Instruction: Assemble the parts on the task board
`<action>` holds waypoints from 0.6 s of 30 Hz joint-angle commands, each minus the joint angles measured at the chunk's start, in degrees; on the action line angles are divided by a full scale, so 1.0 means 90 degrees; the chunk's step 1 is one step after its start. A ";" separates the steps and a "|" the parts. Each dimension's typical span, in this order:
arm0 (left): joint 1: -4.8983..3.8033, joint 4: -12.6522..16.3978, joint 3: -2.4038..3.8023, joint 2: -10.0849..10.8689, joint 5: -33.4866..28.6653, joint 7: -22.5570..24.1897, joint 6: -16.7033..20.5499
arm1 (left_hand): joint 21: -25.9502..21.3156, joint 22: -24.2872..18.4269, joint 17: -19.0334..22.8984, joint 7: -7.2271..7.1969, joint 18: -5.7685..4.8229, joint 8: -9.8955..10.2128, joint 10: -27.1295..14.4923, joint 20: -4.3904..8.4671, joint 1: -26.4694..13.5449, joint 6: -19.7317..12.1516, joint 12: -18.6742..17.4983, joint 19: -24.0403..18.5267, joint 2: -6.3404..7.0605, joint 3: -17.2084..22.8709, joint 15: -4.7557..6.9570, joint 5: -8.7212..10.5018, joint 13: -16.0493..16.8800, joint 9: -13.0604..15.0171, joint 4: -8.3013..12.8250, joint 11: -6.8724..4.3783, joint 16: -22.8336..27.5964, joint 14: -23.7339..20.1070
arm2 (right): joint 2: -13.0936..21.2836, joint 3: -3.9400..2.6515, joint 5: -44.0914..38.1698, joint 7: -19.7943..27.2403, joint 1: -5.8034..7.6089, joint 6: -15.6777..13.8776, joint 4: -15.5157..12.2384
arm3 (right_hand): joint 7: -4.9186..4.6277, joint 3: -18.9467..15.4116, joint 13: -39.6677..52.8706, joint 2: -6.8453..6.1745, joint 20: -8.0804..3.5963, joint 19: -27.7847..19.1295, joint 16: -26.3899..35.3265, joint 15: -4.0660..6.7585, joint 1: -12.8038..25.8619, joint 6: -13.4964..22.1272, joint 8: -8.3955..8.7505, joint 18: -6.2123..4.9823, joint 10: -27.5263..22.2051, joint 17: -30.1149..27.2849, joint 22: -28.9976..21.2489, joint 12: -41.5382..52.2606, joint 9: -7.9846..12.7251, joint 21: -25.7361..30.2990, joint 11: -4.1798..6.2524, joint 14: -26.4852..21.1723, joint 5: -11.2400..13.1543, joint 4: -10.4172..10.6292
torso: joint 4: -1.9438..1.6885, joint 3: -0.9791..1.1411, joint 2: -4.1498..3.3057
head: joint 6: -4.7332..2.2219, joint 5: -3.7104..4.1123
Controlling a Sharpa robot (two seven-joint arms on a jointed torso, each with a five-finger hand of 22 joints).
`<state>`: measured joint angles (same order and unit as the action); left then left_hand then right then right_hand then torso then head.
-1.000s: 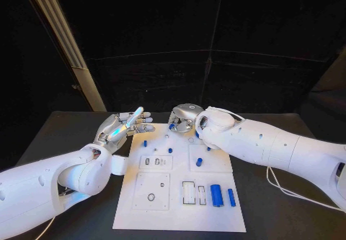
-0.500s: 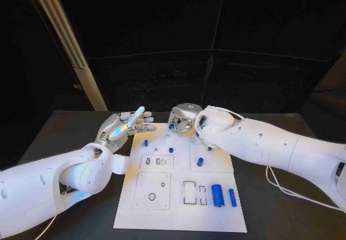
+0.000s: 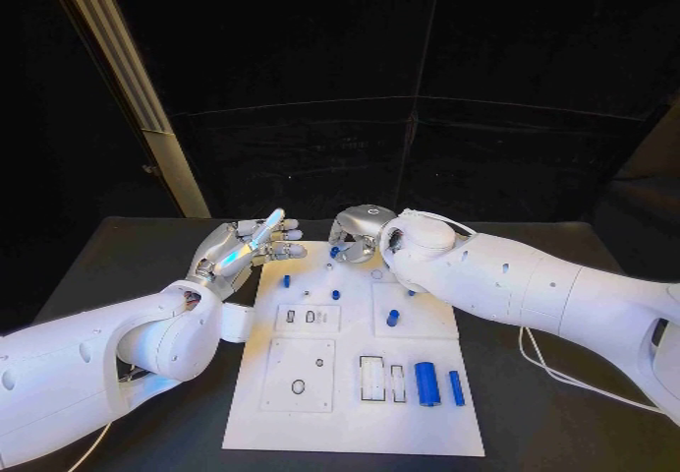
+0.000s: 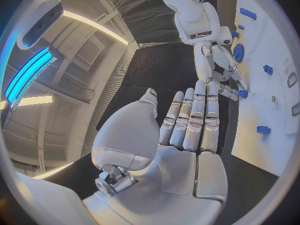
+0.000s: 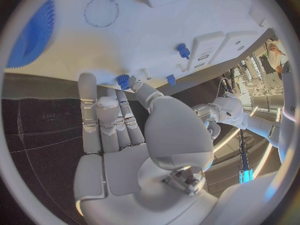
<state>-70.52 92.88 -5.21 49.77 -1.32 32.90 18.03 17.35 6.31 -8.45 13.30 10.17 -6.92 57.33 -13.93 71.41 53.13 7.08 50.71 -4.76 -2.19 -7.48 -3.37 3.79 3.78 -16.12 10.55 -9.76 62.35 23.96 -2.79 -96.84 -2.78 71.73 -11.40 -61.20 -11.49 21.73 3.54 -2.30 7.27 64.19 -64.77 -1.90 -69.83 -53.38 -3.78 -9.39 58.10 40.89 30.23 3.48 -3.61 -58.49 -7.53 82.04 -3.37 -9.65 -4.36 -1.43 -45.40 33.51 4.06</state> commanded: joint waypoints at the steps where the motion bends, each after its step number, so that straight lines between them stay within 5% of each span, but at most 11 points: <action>1: -0.0012 0.0000 0.0004 -0.0003 0.0028 0.0004 -0.0101 | -0.0043 -0.0010 -0.0006 0.0087 0.0038 0.0021 -0.0022 -0.0022 0.0050 -0.0031 -0.0019 0.0038 -0.0015 -0.0013 -0.0037 -0.0028 -0.0008 -0.0005 0.0037 0.0023 0.0027 -0.0018 | 0.0006 -0.0002 -0.0072 0.0009 0.0019 0.0013 -0.0031 | -0.0038 -0.0218 0.0007 -0.0121 0.0043 -0.0124 0.0247 -0.0047 -0.0046 0.0398 0.0039 -0.0135 -0.0335 -0.0386 -0.0188 0.0030 0.0006 0.0156 -0.0052 -0.0102 -0.0035 0.0071 | 0.0006 0.0005 -0.0003 | 0.0004 -0.0011; 5: -0.0013 0.0001 0.0004 0.0005 0.0028 -0.0002 -0.0106 | -0.0043 -0.0010 -0.0006 0.0087 0.0038 0.0021 -0.0022 -0.0022 0.0050 -0.0031 -0.0019 0.0038 -0.0015 -0.0013 -0.0037 -0.0028 -0.0008 -0.0005 0.0037 0.0023 0.0027 -0.0018 | 0.0108 -0.0002 -0.0074 0.0035 0.0020 -0.0224 -0.0162 | -0.0056 -0.0380 0.0021 -0.0139 0.0059 -0.0122 0.0328 -0.0057 -0.0118 0.0542 0.0033 -0.0139 -0.0410 -0.0498 -0.0233 0.0085 -0.0003 0.0203 -0.0064 -0.0112 -0.0061 0.0148 | 0.0009 0.0011 -0.0001 | 0.0007 -0.0013; 10: -0.0013 0.0009 0.0004 0.0039 0.0028 -0.0005 -0.0110 | -0.0043 -0.0010 -0.0006 0.0087 0.0038 0.0021 -0.0022 -0.0022 0.0050 -0.0031 -0.0019 0.0038 -0.0015 -0.0013 -0.0037 -0.0028 -0.0008 -0.0005 0.0037 0.0023 0.0027 -0.0018 | 0.0491 -0.0002 0.0095 0.0066 0.0019 -0.0581 -0.0569 | -0.0050 -0.0521 0.0055 -0.0095 0.0053 -0.0046 0.0262 -0.0032 -0.0219 0.0237 -0.0036 -0.0143 -0.0154 -0.0378 -0.0254 0.0295 -0.0047 0.0192 -0.0032 -0.0045 -0.0208 0.0248 | 0.0029 0.0012 0.0006 | -0.0014 -0.0017; 15: -0.0016 0.0016 0.0004 0.0084 0.0028 -0.0010 -0.0125 | -0.0043 -0.0010 -0.0006 0.0087 0.0038 0.0021 -0.0022 -0.0022 0.0050 -0.0031 -0.0019 0.0038 -0.0015 -0.0013 -0.0037 -0.0028 -0.0008 -0.0005 0.0037 0.0023 0.0027 -0.0018 | 0.1176 -0.0003 0.0911 0.0012 0.0031 -0.0818 -0.1167 | 0.0102 -0.0571 0.0190 -0.0025 -0.0038 0.0449 -0.0377 0.0117 -0.0138 -0.0128 -0.0160 -0.0004 0.0791 0.0610 0.0651 0.0790 -0.0090 -0.0398 0.0177 0.0233 -0.0487 0.0464 | 0.0066 0.0010 0.0023 | -0.0038 -0.0003; 18: -0.0017 0.0014 0.0004 0.0097 0.0028 -0.0016 -0.0135 | -0.0043 -0.0010 -0.0006 0.0087 0.0038 0.0021 -0.0022 -0.0022 0.0050 -0.0031 -0.0019 0.0038 -0.0015 -0.0013 -0.0037 -0.0028 -0.0008 -0.0005 0.0037 0.0023 0.0027 -0.0018 | 0.1517 -0.0002 0.1360 -0.0085 0.0053 -0.0728 -0.1405 | 0.0275 -0.0742 0.0475 -0.0168 -0.0177 0.0680 -0.0788 0.0286 0.0065 -0.0179 -0.0166 0.0064 0.1679 0.1275 0.1095 0.1325 -0.0080 -0.0695 0.0406 0.0362 -0.0668 0.0651 | 0.0104 0.0007 0.0036 | -0.0037 0.0001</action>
<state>-70.58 92.91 -5.21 50.61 -1.32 32.71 17.83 17.35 6.32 -8.44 13.30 10.17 -6.92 57.33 -13.93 71.41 53.13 7.08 50.71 -4.76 -2.19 -7.48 -3.37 3.79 3.78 -16.12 10.55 -9.76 62.35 37.40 -2.78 -91.11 -2.80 72.02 -15.91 -73.31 -9.23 15.15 7.64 -3.73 5.70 69.97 -71.32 0.44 -69.66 -54.94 -5.10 -9.27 72.35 51.44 39.54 14.98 -4.33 -64.39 -4.11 84.10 -9.25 -3.95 -3.77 -1.32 -45.23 33.18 4.00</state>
